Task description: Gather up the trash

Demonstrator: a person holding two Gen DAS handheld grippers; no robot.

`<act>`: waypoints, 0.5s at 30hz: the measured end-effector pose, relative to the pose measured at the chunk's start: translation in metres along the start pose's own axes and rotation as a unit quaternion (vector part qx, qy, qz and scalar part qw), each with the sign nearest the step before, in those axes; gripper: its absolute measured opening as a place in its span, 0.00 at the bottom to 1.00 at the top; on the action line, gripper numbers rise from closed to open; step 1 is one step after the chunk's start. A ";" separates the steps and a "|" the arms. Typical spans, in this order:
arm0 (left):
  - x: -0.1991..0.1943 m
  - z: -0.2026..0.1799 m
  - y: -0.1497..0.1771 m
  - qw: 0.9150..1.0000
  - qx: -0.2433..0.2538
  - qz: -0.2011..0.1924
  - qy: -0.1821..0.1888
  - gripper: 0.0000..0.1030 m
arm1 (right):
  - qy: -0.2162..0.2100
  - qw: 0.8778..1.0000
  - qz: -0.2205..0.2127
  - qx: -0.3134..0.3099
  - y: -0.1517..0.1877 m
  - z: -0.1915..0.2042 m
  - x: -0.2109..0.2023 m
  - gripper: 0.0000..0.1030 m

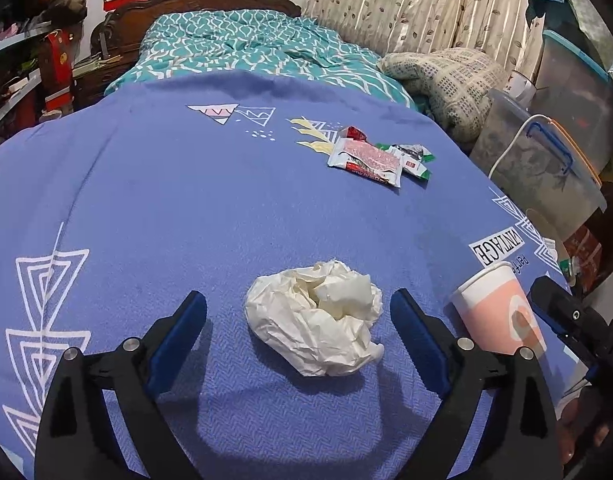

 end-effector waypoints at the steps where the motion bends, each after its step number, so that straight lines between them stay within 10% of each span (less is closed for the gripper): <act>1: -0.001 0.001 0.000 1.000 -0.002 -0.002 0.001 0.86 | 0.000 1.000 -0.001 0.001 0.000 -0.001 -0.001 0.70; 15: -0.005 -0.003 0.000 0.999 0.013 -0.017 -0.025 0.87 | -0.001 1.000 -0.014 0.016 0.007 -0.015 -0.021 0.70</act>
Point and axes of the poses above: each gripper's, at about its wrist camera, not at the fingertips, and x roughly the way its jaws point, z to its left, y to its underside, the point moved 5 cm from there along x, roughly the way its jaws point, and after that the axes turned 2 degrees about x, right-handed, at the moved point
